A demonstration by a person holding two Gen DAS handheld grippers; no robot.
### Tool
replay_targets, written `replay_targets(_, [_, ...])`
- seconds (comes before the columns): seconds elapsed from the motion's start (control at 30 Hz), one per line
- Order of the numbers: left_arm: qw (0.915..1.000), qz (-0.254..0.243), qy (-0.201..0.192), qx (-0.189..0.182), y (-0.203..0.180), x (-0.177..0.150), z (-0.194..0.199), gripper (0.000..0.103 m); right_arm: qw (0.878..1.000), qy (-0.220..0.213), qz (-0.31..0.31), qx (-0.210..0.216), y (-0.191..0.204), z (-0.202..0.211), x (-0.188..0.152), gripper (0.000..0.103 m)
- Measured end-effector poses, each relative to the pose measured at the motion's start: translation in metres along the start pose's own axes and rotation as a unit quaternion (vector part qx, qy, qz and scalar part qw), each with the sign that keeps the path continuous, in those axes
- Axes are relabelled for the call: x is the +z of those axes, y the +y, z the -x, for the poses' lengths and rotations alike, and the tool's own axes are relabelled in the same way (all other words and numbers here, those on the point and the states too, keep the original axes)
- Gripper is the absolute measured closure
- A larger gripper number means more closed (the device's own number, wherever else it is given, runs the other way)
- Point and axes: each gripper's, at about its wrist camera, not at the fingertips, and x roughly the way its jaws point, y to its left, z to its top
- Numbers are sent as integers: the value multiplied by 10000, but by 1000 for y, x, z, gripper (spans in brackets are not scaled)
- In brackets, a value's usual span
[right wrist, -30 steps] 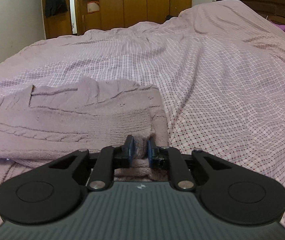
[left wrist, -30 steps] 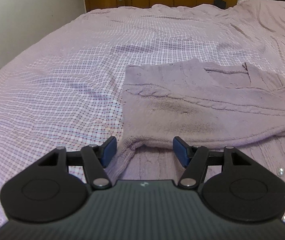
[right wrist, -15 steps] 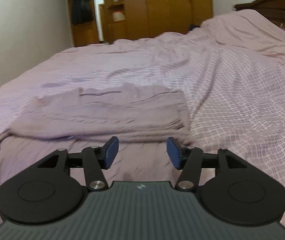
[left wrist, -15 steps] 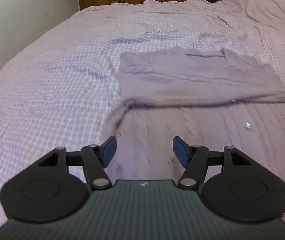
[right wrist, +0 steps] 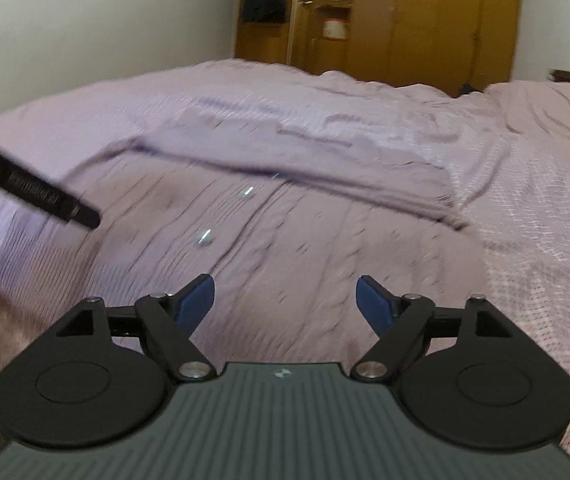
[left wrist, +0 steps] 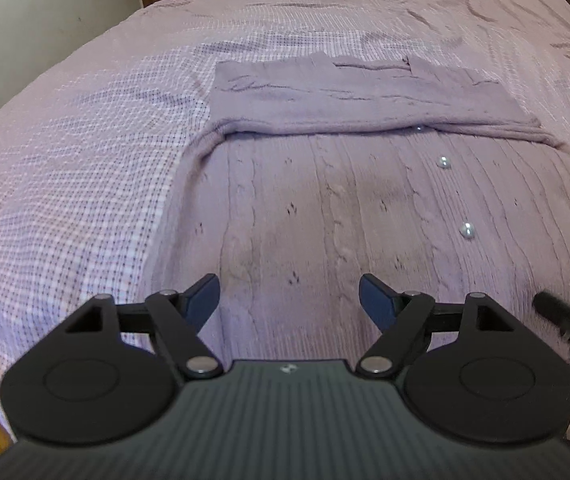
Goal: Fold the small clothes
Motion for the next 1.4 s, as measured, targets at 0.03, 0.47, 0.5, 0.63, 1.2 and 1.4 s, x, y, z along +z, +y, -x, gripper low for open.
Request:
replay_targets(0.03, [10000,-8,-1,-4,0,-2,1,25,10000,36,63,12,3,0,-3,20])
replay_targets(0.47, [9996,-219,54,-151,-14,-26,8,25,9867,761,1350,-485,47,-7,-46,10])
replay_targets(0.5, [9995,-244,63,-174,-16,-26,7,25,9861,789,1369,-517,47,-9,-48,10])
replay_targets(0.63, [9989,-290,99,-357,-17,-30,7,25,9894,672,1118,-639,42,-11,-44,10])
replay_targets(1.2, [9882,-1240,113,-892,-44,-48,5,25,9937,-65,125,-1109,7,-18,1,10])
replay_targets(1.4, [9808,-1838,110,-649,-63,-59,-1,25,9962,-12,-199,-853,4,-15,3,10])
